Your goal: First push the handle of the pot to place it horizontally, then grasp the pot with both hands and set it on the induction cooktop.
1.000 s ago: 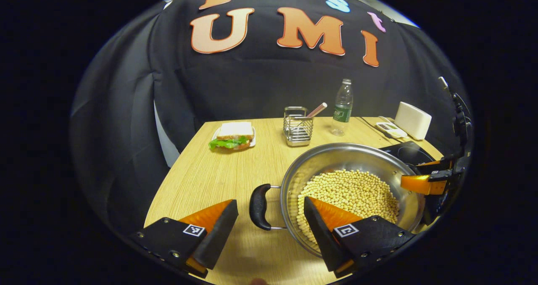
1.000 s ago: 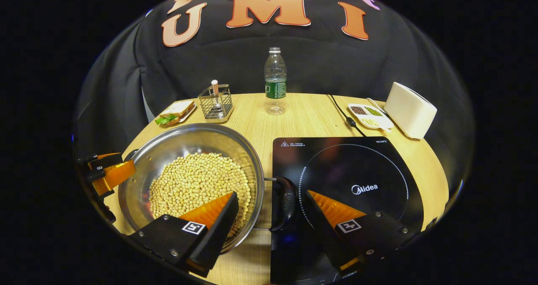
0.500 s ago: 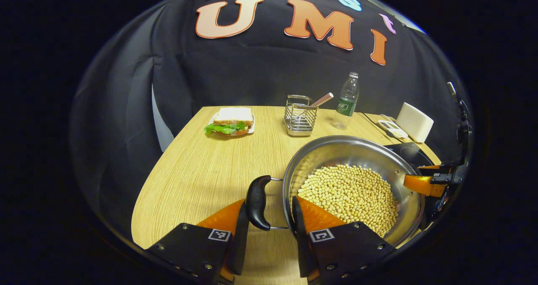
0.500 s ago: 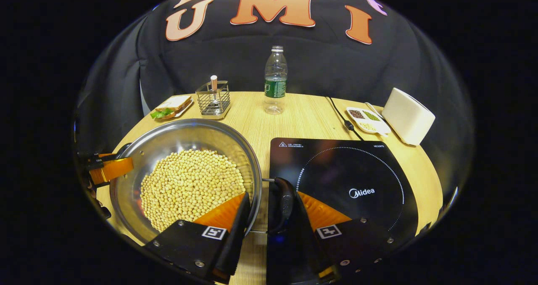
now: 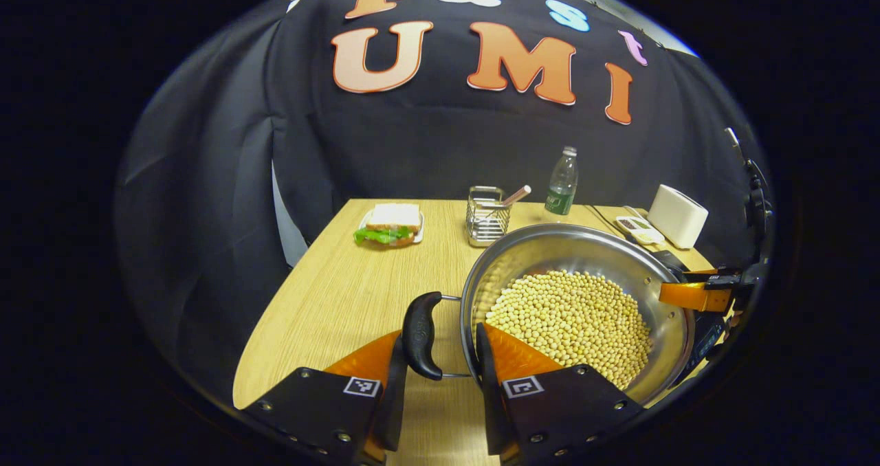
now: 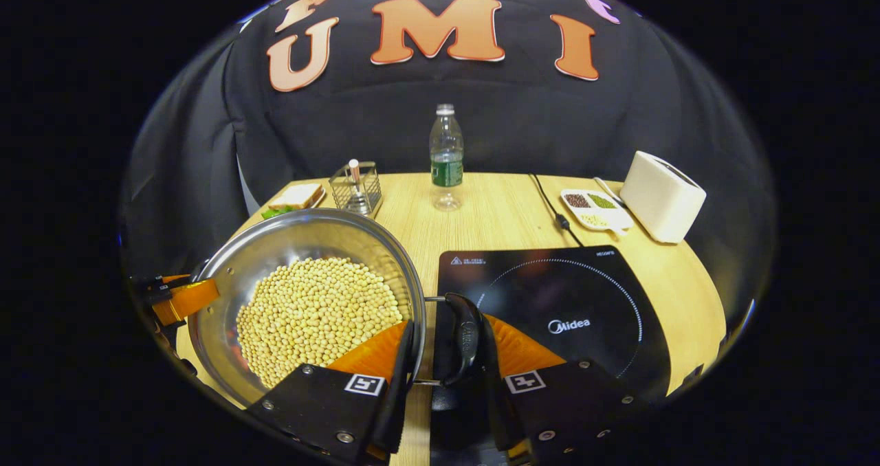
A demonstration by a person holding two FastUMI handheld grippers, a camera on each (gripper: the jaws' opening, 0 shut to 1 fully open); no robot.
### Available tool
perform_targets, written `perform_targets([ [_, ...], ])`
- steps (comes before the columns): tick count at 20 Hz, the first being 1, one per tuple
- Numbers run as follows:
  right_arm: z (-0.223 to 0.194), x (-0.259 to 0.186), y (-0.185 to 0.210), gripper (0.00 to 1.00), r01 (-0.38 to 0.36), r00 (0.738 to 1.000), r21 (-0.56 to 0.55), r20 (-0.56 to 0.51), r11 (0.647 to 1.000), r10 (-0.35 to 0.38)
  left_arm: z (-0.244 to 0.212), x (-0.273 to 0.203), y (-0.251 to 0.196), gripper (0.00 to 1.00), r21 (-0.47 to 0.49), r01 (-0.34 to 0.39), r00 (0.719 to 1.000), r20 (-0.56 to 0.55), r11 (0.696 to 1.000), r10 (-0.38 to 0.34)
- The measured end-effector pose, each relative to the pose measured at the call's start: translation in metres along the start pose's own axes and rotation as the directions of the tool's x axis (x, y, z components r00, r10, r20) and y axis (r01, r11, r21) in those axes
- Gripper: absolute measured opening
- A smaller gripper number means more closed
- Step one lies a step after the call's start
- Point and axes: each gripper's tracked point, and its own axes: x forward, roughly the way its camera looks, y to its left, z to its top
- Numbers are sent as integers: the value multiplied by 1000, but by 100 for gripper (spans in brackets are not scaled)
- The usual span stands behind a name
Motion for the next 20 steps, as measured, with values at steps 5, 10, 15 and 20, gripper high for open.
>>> perform_targets([
  [5, 22, -33, -23, 49, 0, 998, 5, 57, 1000, 0, 26, -18, -36, 49, 8, 11, 999, 41, 1000, -12],
  [10, 25, -55, -60, 49, 11, 997, 13, 77, 1000, -12, 37, -31, -73, 49, 15, 24, 998, 51, 1000, -25],
  [15, 21, -62, -104, 49, 21, 997, 31, 73, 999, -24, 37, -33, -118, 49, 26, 35, 998, 42, 999, -36],
  [20, 18, -64, -157, 49, 46, 996, 42, 70, 998, -49, 36, -26, -172, 49, 45, 63, 998, 21, 997, -64],
])
